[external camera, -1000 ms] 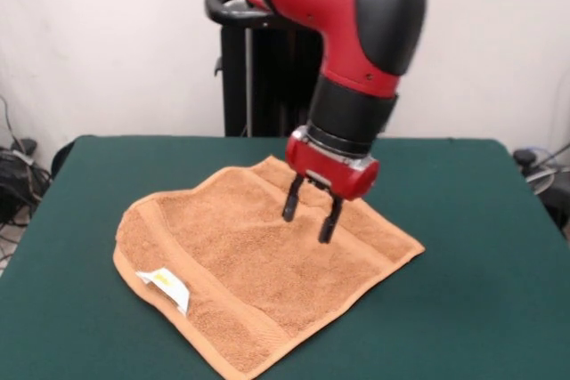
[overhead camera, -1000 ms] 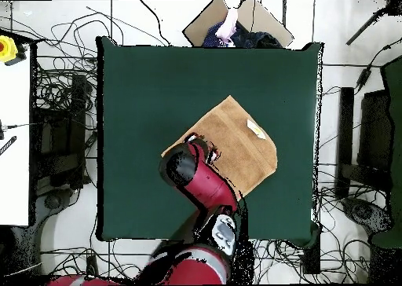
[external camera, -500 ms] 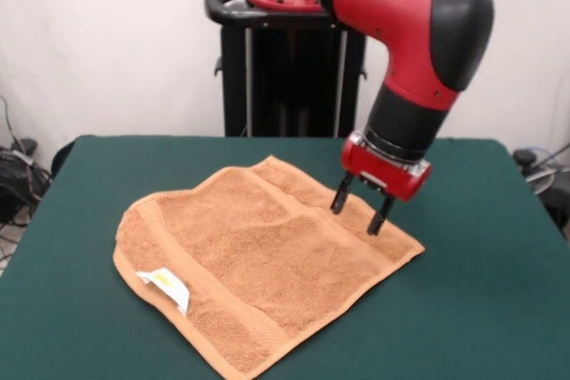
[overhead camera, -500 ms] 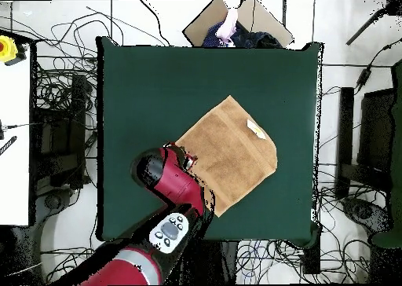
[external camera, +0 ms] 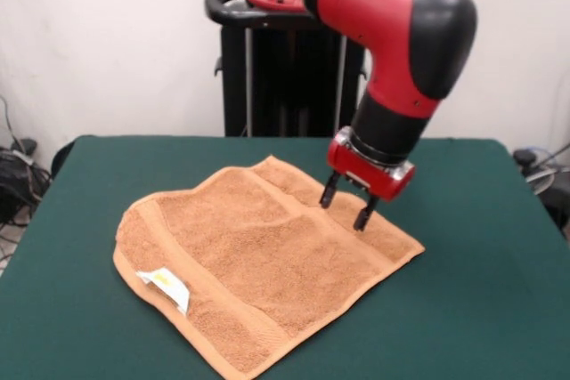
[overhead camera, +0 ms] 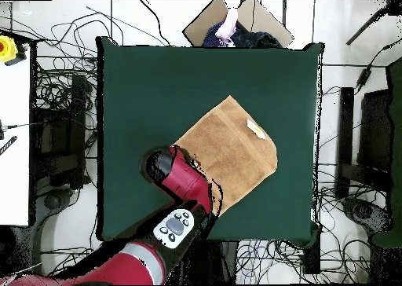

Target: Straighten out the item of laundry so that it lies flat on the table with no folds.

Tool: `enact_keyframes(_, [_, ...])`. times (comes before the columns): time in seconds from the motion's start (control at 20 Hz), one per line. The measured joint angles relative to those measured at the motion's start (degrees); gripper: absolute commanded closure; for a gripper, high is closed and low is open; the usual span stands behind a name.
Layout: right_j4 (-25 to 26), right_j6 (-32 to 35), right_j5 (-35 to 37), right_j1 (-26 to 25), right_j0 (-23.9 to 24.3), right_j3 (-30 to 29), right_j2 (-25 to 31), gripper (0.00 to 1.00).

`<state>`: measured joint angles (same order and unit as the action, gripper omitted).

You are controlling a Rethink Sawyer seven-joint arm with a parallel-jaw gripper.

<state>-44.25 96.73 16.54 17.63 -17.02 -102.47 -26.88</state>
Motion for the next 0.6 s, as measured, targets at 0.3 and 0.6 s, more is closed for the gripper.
enact_keyframes(0.3, [0.0, 0.0, 0.7, -0.6, 1.0, 1.0, -2.0, 0.00])
enact_keyframes(0.6, [0.0, 0.0, 0.9, -1.7, -0.2, 2.0, -5.2, 0.00])
